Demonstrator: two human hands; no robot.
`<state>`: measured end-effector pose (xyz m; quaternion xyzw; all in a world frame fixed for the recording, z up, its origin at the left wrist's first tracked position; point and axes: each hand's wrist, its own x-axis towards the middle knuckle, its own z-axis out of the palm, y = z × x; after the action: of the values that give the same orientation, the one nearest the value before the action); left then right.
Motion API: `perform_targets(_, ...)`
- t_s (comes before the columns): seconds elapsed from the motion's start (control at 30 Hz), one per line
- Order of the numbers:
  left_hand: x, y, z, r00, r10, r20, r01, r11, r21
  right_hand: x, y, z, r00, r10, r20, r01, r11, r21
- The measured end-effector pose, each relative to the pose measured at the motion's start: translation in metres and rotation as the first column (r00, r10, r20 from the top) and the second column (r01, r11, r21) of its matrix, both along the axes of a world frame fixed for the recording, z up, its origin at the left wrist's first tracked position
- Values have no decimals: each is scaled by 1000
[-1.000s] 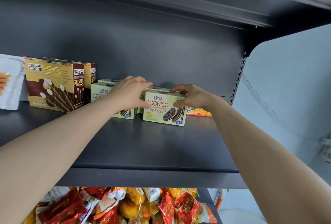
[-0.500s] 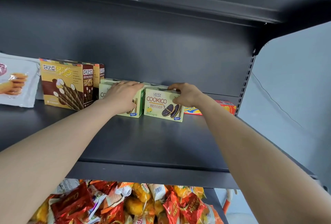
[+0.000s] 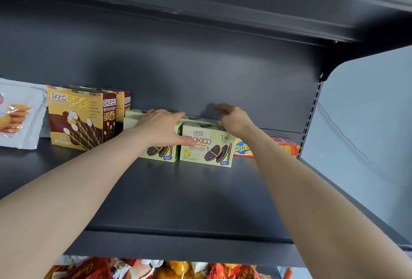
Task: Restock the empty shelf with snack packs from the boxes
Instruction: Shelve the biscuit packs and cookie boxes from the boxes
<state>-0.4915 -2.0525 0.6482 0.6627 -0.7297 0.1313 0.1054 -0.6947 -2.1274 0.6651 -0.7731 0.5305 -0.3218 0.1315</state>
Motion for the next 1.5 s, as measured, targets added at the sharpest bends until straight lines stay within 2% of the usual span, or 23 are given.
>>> perform_targets(0.07, -6, -6, 5, 1000, -11, -16, 12, 999, 30, -14, -12, 0, 995, -82, -52, 85, 995, 52)
perform_targets(0.2, -16, -20, 7, 999, 4, 43, -9, 994, 109, -34, -16, -11, 982, -108, -155, 149, 949, 278)
perform_targets(0.37, -25, -31, 2, 987, 17, 159, -28, 997, 67, -47, -21, -20, 968, -172, -184, 214, 947, 241)
perform_targets(0.63, -33, -35, 2, 990, 47, 134, -56, 996, 63, -69, -31, -20, 947, -256, -196, 293, 936, 194)
perform_targets(0.7, -30, -32, 3, 995, 42, 90, -50, 995, 84, -56, -30, -14, 970, -201, -140, 218, 968, 125)
perform_targets(0.8, -15, -24, 8, 997, 68, 26, -70, 994, 83, -24, -16, -2, 998, 52, 27, -55, 989, 135)
perform_targets(0.83, -8, -22, 10, 996, 85, 25, -87, 993, 78, -13, -10, 2, 992, 127, -14, -124, 982, 145)
perform_targets(0.9, 6, -20, 13, 993, 122, 12, -122, 988, 92, 9, -2, 6, 953, 218, -208, -187, 969, 162)
perform_targets(1.0, 19, -20, 14, 992, 126, 1, -125, 983, 131, 25, 0, 7, 894, 247, -373, -190, 964, 185)
perform_targets(1.37, 8, -17, 14, 994, 54, 98, -67, 989, 134, 13, -11, 11, 881, 121, -457, -62, 988, 141)
perform_targets(1.5, 5, -17, 10, 1000, 7, -17, -4, 988, 157, 17, -4, 12, 846, -45, -531, 51, 999, -5)
